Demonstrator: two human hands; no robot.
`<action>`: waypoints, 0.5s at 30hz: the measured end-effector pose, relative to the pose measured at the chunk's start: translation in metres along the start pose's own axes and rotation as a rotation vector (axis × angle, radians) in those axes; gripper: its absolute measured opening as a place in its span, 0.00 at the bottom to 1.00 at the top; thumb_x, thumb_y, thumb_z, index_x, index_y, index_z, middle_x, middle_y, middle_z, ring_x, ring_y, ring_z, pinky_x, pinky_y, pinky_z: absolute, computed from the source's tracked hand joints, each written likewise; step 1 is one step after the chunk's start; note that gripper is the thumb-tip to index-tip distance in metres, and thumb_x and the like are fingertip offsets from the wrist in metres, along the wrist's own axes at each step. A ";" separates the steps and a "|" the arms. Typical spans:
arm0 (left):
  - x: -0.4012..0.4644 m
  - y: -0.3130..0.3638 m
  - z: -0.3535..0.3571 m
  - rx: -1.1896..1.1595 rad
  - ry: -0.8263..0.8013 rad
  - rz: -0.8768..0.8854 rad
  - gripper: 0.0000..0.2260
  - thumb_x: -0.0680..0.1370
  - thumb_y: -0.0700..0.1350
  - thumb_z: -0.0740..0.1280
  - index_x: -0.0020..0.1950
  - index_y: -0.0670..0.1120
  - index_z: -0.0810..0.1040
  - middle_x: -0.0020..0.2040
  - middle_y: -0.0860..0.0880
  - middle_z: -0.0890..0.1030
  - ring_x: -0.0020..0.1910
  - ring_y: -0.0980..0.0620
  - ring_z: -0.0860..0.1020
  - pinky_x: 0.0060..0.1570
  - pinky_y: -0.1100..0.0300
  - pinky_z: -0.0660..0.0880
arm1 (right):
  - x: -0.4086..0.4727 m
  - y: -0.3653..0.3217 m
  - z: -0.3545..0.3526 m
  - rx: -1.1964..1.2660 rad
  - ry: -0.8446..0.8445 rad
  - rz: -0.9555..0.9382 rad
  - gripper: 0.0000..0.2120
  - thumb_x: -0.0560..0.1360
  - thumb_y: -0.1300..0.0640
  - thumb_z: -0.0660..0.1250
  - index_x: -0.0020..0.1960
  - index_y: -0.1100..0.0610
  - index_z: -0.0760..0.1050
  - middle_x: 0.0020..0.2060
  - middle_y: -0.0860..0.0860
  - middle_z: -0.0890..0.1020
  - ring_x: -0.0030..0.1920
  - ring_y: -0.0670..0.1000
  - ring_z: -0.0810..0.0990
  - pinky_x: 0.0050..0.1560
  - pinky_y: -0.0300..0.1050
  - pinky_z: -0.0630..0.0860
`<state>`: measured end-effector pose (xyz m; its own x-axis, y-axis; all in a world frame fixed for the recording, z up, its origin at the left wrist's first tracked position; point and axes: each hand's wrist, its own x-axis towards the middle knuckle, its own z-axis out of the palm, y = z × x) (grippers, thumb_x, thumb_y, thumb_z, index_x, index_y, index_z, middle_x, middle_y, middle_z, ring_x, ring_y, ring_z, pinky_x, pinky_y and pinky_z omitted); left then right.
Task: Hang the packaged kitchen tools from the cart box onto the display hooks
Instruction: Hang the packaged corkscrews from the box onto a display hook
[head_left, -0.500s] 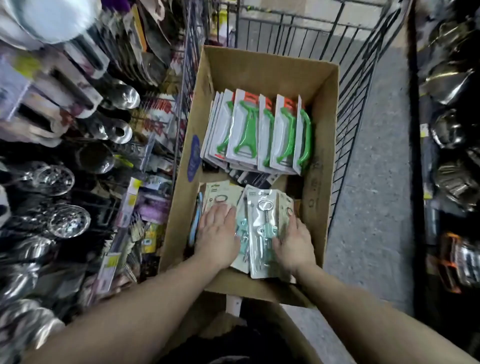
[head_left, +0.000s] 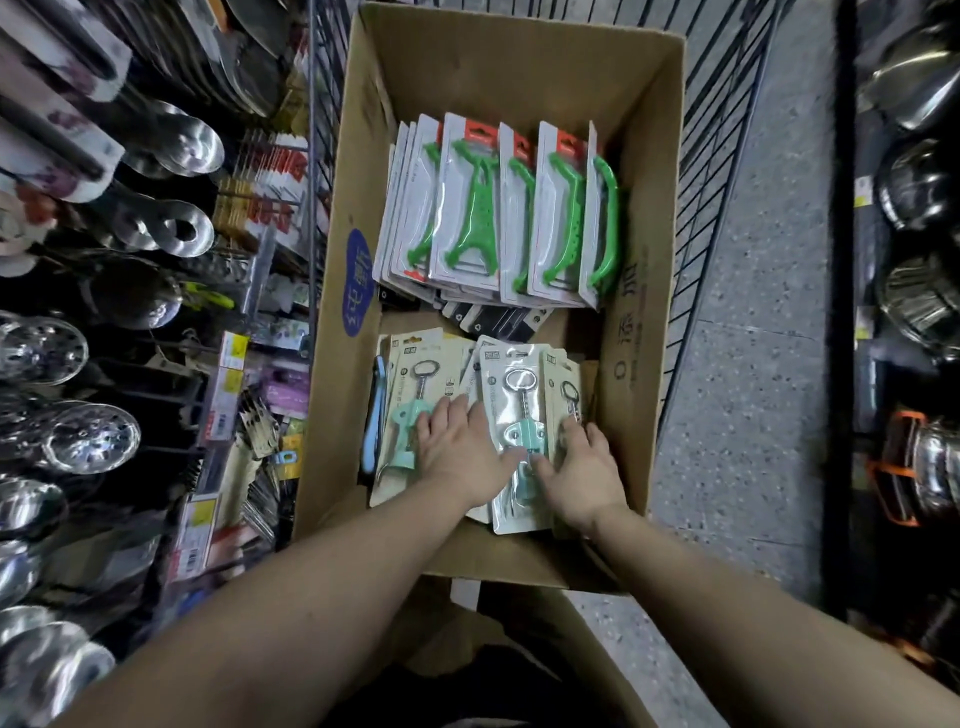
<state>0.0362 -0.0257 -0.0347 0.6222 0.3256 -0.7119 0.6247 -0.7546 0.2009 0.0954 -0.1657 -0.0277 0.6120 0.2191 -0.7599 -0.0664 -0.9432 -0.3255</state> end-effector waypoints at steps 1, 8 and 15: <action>0.003 0.002 -0.001 -0.030 -0.005 -0.025 0.41 0.77 0.70 0.58 0.81 0.46 0.54 0.83 0.45 0.52 0.81 0.44 0.48 0.78 0.45 0.43 | 0.001 0.000 -0.002 0.041 -0.014 0.004 0.34 0.79 0.43 0.62 0.80 0.50 0.53 0.80 0.57 0.50 0.79 0.58 0.54 0.77 0.47 0.52; 0.010 0.005 -0.007 -0.291 0.120 -0.094 0.36 0.70 0.63 0.74 0.72 0.49 0.67 0.73 0.48 0.68 0.75 0.47 0.62 0.75 0.50 0.57 | 0.012 -0.001 -0.008 0.311 -0.048 0.030 0.40 0.68 0.42 0.69 0.76 0.36 0.58 0.75 0.53 0.67 0.71 0.55 0.70 0.73 0.54 0.68; -0.010 -0.011 -0.003 -0.821 0.121 -0.049 0.26 0.74 0.43 0.75 0.65 0.51 0.64 0.59 0.49 0.81 0.56 0.50 0.81 0.57 0.46 0.80 | 0.016 0.002 -0.007 0.625 -0.090 0.141 0.40 0.63 0.57 0.83 0.69 0.54 0.66 0.58 0.50 0.82 0.54 0.51 0.84 0.55 0.54 0.82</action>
<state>0.0241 -0.0189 -0.0280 0.6025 0.4417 -0.6647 0.7687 -0.0975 0.6321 0.1107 -0.1658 -0.0362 0.4974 0.1495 -0.8546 -0.6042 -0.6472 -0.4649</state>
